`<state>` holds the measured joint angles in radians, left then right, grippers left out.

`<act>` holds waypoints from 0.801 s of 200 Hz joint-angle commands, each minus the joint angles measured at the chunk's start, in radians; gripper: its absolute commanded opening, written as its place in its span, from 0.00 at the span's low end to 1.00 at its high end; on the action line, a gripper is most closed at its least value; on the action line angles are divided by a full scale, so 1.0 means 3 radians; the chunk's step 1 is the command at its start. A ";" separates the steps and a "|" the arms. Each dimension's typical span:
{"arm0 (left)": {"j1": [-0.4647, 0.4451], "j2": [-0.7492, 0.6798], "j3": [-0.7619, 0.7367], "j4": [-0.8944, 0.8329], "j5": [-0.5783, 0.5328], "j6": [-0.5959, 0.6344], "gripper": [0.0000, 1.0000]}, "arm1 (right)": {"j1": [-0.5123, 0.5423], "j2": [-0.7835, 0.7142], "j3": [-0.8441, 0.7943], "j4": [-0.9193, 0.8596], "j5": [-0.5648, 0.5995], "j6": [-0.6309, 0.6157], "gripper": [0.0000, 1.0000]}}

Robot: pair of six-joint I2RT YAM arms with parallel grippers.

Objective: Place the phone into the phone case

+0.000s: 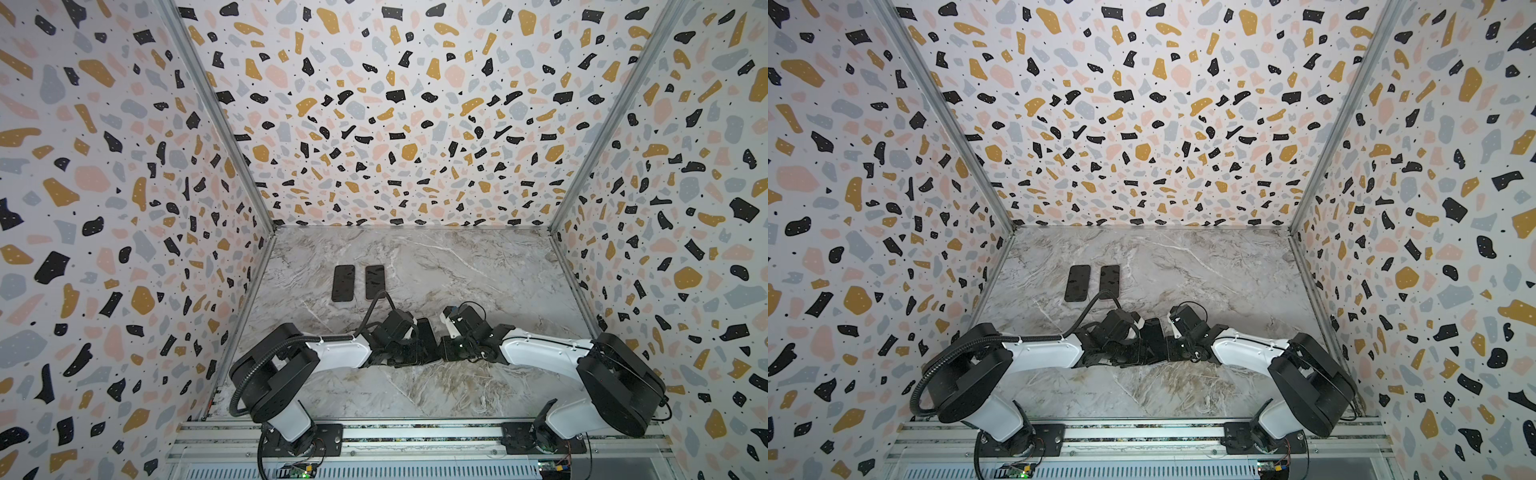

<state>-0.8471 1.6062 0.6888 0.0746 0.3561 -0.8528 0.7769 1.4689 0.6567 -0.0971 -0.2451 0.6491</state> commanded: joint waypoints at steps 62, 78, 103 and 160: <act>-0.0038 0.0153 -0.0178 -0.0125 -0.0172 -0.0001 0.54 | 0.0347 0.0214 -0.0193 0.0042 -0.0750 0.0154 0.14; -0.0049 0.0157 -0.0211 -0.0054 -0.0152 -0.0042 0.54 | 0.0356 0.0243 -0.0219 0.0086 -0.0767 0.0179 0.13; -0.0079 0.0183 -0.0234 0.0035 -0.0124 -0.0086 0.52 | 0.0375 0.0278 -0.0245 0.0141 -0.0773 0.0204 0.13; -0.0101 0.0204 -0.0235 0.0120 -0.0095 -0.0082 0.51 | 0.0432 0.0394 -0.0281 0.0241 -0.0812 0.0260 0.11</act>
<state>-0.8467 1.5906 0.6601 0.0978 0.3279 -0.8806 0.7990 1.4742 0.6235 -0.0494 -0.2680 0.7174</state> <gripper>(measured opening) 0.513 0.111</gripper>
